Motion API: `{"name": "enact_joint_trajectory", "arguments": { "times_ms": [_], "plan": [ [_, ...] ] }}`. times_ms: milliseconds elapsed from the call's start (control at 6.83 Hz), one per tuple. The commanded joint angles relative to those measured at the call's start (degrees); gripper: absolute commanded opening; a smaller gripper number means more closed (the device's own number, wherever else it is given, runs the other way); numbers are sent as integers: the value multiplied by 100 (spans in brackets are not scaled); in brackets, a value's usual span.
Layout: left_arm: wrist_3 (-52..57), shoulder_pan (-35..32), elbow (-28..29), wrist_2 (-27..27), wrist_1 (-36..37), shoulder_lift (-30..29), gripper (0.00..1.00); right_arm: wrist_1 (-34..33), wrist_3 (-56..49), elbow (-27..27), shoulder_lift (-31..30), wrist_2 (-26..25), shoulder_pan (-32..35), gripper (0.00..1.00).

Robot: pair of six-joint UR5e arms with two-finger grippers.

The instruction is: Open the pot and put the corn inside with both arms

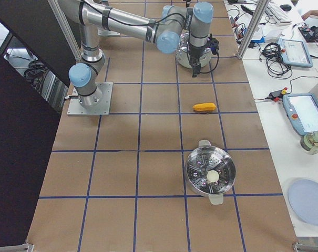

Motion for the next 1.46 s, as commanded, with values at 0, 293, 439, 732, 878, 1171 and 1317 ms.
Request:
{"name": "enact_joint_trajectory", "arguments": {
  "times_ms": [0,293,439,732,878,1171,1317],
  "plan": [
    [-731,-453,370,-18,500,-725,100,-1334,-186,8,1329,189,-158,92],
    [-917,-542,379,-36,903,-1024,100,-2181,-186,87,1983,393,-158,87],
    [-1179,-594,388,-27,1001,-1156,100,-2183,-178,104,1976,410,-167,77],
    [-1121,-647,379,-9,1169,-1262,100,-2157,-134,131,1985,410,-159,37],
    [-1103,-647,362,-1,1274,-1341,100,-2113,-125,122,1976,410,-167,18],
    [-866,-647,370,52,1327,-1386,100,-2060,-125,35,1906,323,-167,7],
    [-865,-647,370,61,1327,-1369,89,-1581,-55,8,1592,323,-167,7]
  ]
}}
